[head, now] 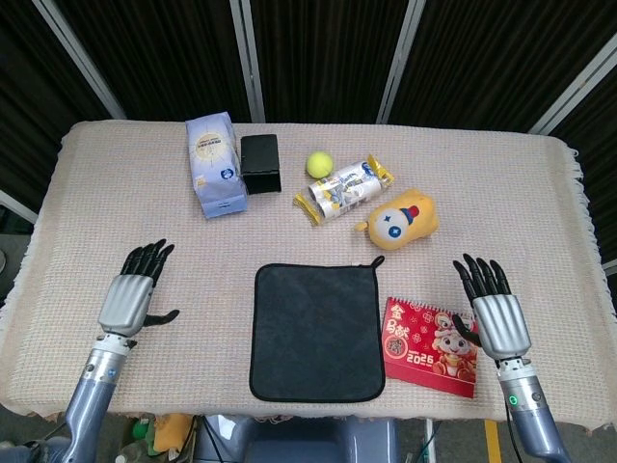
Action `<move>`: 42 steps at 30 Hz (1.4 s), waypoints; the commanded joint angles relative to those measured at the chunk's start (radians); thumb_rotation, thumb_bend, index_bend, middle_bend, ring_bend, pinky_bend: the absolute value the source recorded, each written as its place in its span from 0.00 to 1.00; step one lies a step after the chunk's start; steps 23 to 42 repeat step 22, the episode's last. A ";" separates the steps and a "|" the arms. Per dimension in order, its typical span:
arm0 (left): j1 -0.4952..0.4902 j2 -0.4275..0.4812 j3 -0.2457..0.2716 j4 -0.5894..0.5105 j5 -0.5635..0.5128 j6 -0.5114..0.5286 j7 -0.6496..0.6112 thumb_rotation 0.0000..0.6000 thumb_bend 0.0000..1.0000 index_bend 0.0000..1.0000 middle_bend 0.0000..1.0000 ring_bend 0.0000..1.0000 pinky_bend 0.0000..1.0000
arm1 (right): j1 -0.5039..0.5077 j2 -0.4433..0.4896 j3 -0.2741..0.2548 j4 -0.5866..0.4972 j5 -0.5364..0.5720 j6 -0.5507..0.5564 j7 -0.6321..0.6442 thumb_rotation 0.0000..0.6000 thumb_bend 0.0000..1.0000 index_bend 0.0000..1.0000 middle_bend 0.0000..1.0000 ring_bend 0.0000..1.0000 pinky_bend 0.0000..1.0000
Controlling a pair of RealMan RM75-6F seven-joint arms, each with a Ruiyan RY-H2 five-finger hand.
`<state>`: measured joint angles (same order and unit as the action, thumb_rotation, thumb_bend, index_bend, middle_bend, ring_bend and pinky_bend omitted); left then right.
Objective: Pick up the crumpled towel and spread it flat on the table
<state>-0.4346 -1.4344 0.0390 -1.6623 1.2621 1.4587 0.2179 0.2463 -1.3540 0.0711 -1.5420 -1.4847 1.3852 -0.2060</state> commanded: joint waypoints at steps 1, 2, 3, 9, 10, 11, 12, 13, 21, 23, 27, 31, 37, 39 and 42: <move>0.062 0.044 0.043 -0.018 0.054 0.055 -0.031 1.00 0.00 0.00 0.00 0.00 0.05 | -0.006 0.003 -0.009 0.006 0.006 -0.008 -0.009 1.00 0.33 0.00 0.00 0.00 0.00; 0.078 0.051 0.051 -0.015 0.067 0.072 -0.030 1.00 0.00 0.00 0.00 0.00 0.05 | -0.010 0.004 -0.012 0.008 0.008 -0.006 -0.013 1.00 0.33 0.00 0.00 0.00 0.00; 0.088 0.054 0.056 -0.011 0.076 0.083 -0.031 1.00 0.00 0.00 0.00 0.00 0.04 | -0.014 0.005 -0.014 0.008 0.009 -0.004 -0.015 1.00 0.33 0.00 0.00 0.00 0.00; 0.180 0.089 0.093 0.038 0.130 0.169 -0.074 1.00 0.00 0.00 0.00 0.00 0.03 | -0.073 0.021 -0.043 0.015 0.015 0.049 0.009 1.00 0.33 0.00 0.00 0.00 0.00; 0.195 0.095 0.097 0.048 0.141 0.183 -0.082 1.00 0.00 0.00 0.00 0.00 0.03 | -0.084 0.024 -0.048 0.017 0.013 0.060 0.015 1.00 0.33 0.00 0.00 0.00 0.00; 0.210 0.100 0.103 0.057 0.154 0.198 -0.091 1.00 0.00 0.00 0.00 0.00 0.03 | -0.095 0.026 -0.053 0.020 0.009 0.073 0.019 1.00 0.33 0.00 0.00 0.00 0.00; 0.227 0.107 0.107 0.070 0.167 0.218 -0.101 1.00 0.00 0.00 0.00 0.00 0.03 | -0.108 0.026 -0.059 0.028 0.006 0.088 0.027 1.00 0.33 0.00 0.00 0.00 0.00; 0.241 0.110 0.112 0.082 0.181 0.231 -0.111 1.00 0.00 0.00 0.00 0.00 0.03 | -0.117 0.026 -0.064 0.033 -0.001 0.100 0.037 1.00 0.33 0.00 0.00 0.00 0.00; 0.304 0.142 0.112 0.132 0.212 0.240 -0.184 1.00 0.00 0.00 0.00 0.00 0.03 | -0.138 0.019 -0.095 0.032 -0.104 0.159 0.042 1.00 0.33 0.00 0.00 0.00 0.00; 0.307 0.143 0.109 0.135 0.213 0.236 -0.188 1.00 0.00 0.00 0.00 0.00 0.03 | -0.139 0.019 -0.095 0.030 -0.107 0.161 0.042 1.00 0.33 0.00 0.00 0.00 0.00; 0.307 0.143 0.109 0.135 0.213 0.236 -0.188 1.00 0.00 0.00 0.00 0.00 0.03 | -0.139 0.019 -0.095 0.030 -0.107 0.161 0.042 1.00 0.33 0.00 0.00 0.00 0.00; 0.307 0.143 0.109 0.135 0.213 0.236 -0.188 1.00 0.00 0.00 0.00 0.00 0.03 | -0.139 0.019 -0.095 0.030 -0.107 0.161 0.042 1.00 0.33 0.00 0.00 0.00 0.00; 0.307 0.143 0.109 0.135 0.213 0.236 -0.188 1.00 0.00 0.00 0.00 0.00 0.03 | -0.139 0.019 -0.095 0.030 -0.107 0.161 0.042 1.00 0.33 0.00 0.00 0.00 0.00; 0.307 0.143 0.109 0.135 0.213 0.236 -0.188 1.00 0.00 0.00 0.00 0.00 0.03 | -0.139 0.019 -0.095 0.030 -0.107 0.161 0.042 1.00 0.33 0.00 0.00 0.00 0.00; 0.307 0.143 0.109 0.135 0.213 0.236 -0.188 1.00 0.00 0.00 0.00 0.00 0.03 | -0.139 0.019 -0.095 0.030 -0.107 0.161 0.042 1.00 0.33 0.00 0.00 0.00 0.00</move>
